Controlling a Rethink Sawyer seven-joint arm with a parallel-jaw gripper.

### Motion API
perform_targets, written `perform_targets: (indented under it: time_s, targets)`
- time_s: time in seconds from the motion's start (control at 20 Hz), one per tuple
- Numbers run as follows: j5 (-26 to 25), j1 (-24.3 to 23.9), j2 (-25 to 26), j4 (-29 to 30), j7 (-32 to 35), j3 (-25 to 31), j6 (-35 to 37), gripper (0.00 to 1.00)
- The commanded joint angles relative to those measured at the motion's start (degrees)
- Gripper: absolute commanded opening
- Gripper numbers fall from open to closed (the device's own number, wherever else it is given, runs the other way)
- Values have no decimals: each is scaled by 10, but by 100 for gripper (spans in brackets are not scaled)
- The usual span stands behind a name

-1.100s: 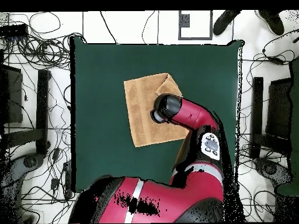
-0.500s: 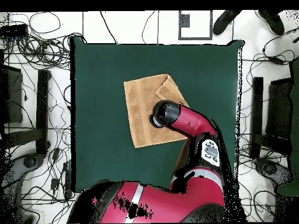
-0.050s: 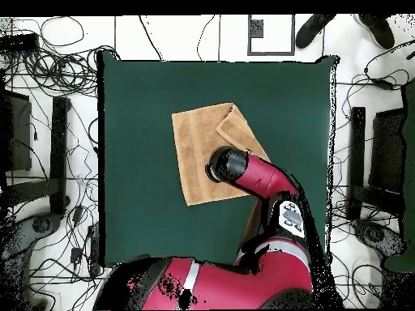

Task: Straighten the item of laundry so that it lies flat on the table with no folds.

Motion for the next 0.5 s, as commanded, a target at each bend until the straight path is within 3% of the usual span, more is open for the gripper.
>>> perform_targets:
  time_s: [0.05,0.5]
  targets:
    - [13,17,48,131,95,79,11,100]
    - [16,12,79,133,92,85,-25,100]
